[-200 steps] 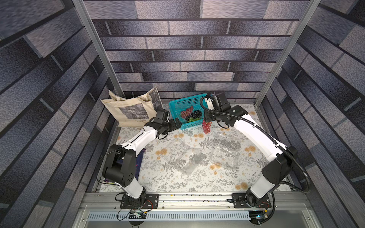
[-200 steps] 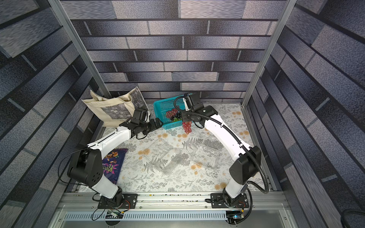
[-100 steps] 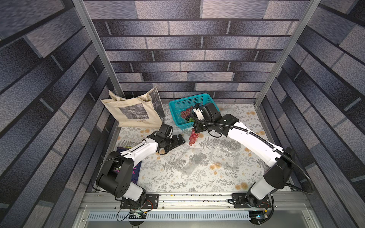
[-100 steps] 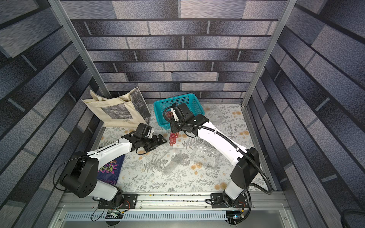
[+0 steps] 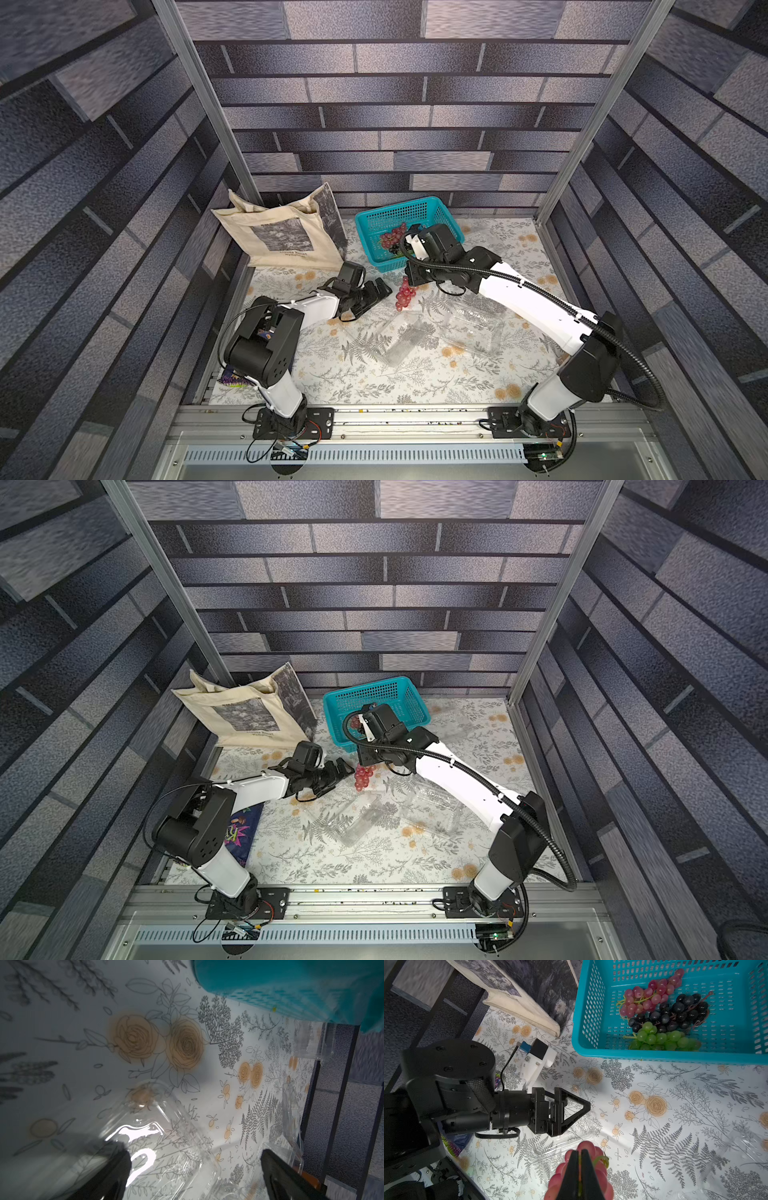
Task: Pack grapes into containers
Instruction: Move the packing box to the center of the board.
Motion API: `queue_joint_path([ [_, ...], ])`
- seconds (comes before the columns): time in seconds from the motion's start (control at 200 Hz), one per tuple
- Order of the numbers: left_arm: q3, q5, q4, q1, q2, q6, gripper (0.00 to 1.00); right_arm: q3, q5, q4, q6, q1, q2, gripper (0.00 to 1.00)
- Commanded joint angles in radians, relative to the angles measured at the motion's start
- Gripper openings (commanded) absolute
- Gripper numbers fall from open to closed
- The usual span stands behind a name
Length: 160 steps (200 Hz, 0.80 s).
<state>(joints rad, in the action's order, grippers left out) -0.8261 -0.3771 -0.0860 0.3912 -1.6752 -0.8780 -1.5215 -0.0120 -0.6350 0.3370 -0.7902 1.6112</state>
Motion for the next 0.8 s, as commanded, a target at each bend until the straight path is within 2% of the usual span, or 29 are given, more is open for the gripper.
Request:
queue_joint_path([
  [0.0,0.019,0.09,-0.01,-0.035,-0.038,-0.03,1.0,0.009,0.012,0.037,0.002,-0.007,-0.027,0.0],
  [0.15,0.028,0.165,-0.023,-0.093,-0.031,-0.018,1.0,-0.001,0.02,0.045,-0.001,-0.008,-0.011,0.0],
  [0.341,0.012,0.179,-0.044,-0.155,-0.047,-0.01,1.0,-0.041,0.041,0.041,-0.001,-0.007,0.023,0.0],
  [0.611,-0.047,0.158,-0.051,-0.193,0.015,-0.026,1.0,-0.153,0.057,0.009,0.006,-0.029,0.056,0.0],
  [0.796,-0.056,0.098,-0.084,-0.195,0.046,-0.055,1.0,-0.236,0.044,-0.025,0.013,-0.092,0.082,0.0],
])
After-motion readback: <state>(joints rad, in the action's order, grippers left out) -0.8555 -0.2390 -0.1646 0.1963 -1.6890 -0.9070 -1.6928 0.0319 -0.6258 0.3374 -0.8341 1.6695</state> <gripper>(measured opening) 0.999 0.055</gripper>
